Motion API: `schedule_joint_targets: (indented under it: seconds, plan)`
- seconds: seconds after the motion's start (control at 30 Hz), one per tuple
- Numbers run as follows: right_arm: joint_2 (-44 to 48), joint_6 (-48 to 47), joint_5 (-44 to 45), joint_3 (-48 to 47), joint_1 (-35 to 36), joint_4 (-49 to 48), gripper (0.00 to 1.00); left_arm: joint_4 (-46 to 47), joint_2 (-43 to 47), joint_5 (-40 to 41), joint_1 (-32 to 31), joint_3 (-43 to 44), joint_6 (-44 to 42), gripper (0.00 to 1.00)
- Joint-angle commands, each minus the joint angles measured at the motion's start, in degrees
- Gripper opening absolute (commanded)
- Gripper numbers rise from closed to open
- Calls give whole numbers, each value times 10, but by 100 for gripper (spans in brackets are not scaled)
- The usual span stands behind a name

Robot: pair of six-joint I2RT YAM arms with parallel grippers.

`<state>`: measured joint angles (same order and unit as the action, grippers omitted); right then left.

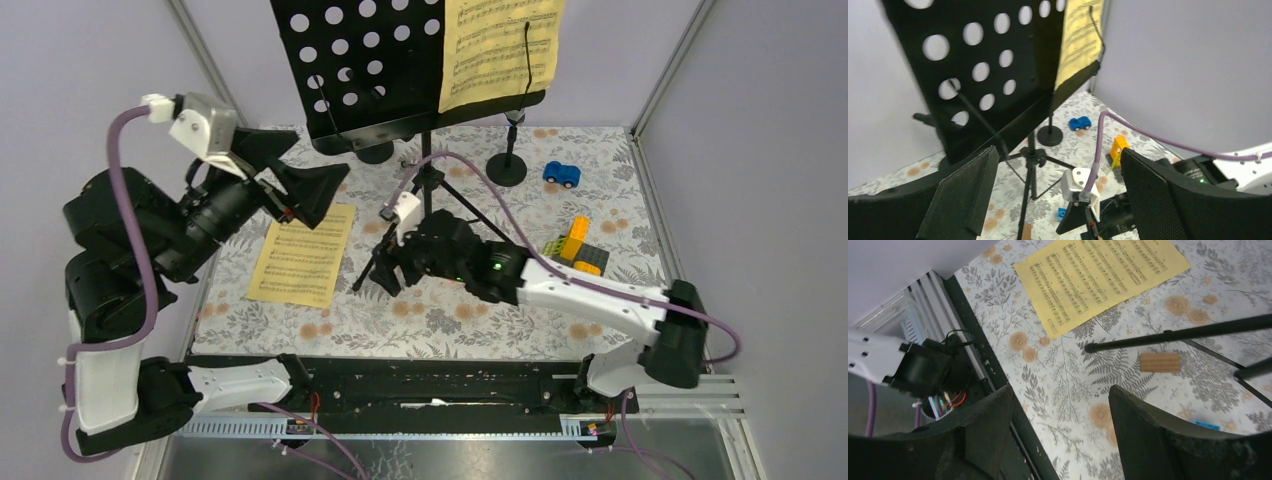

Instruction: Pack up the instrument practice props

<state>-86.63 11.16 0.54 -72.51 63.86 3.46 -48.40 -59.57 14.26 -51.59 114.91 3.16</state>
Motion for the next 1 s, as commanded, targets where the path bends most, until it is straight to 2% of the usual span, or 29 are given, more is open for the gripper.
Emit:
schedule_joint_targets:
  seconds: [0.0, 0.23, 0.4, 0.53, 0.7, 0.83, 0.97]
  plan:
    - [114, -31, -1, 20, 1, 68, 77, 10, -45, -60, -22, 40, -8, 96]
    - [234, -63, 94, 32, -15, 123, 86, 74, -118, -53, -24, 42, 18, 99]
    - [258, -51, -1, -13, -154, 169, 86, 131, -173, -59, -24, 50, 36, 99]
    - [272, -55, -29, -66, -228, 200, 86, 148, -217, -60, -24, 79, 38, 99]
    - [280, -49, -73, -105, -313, 208, 84, 193, -234, -14, -23, 70, 36, 99]
    - [266, -36, -101, -148, -374, 209, 84, 224, -241, 12, -21, 69, 38, 99]
    - [234, -16, -127, -230, -443, 225, 84, 258, -243, -2, 0, 71, 51, 99]
